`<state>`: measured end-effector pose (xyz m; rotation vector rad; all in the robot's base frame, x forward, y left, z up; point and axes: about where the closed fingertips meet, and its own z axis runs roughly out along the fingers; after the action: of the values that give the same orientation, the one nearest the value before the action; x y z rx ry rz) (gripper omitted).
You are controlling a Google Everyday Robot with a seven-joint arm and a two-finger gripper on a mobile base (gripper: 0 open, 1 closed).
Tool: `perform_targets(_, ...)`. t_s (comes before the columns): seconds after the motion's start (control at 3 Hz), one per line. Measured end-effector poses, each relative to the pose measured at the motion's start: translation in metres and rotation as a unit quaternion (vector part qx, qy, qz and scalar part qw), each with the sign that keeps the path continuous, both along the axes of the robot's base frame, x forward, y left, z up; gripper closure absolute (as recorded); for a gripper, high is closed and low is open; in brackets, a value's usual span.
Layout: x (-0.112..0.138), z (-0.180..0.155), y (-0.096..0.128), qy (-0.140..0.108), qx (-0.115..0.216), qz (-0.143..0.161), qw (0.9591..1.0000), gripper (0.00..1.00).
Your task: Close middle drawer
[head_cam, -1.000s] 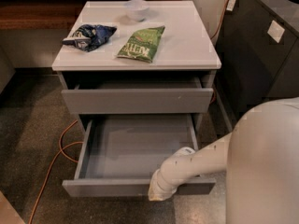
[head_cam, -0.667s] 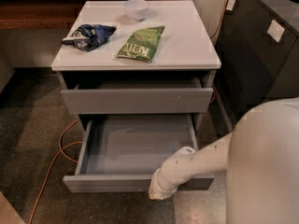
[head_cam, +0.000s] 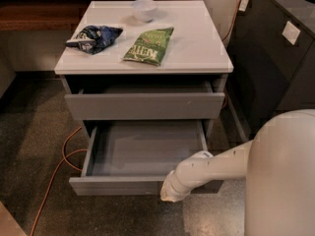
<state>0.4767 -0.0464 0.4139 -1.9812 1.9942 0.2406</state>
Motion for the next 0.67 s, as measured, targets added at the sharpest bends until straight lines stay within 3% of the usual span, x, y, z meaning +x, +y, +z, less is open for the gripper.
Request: perform_targets(0.67, 0.019, 0.0, -0.002, -0.024, 0.015, -0.007, 0.9996, 1.0)
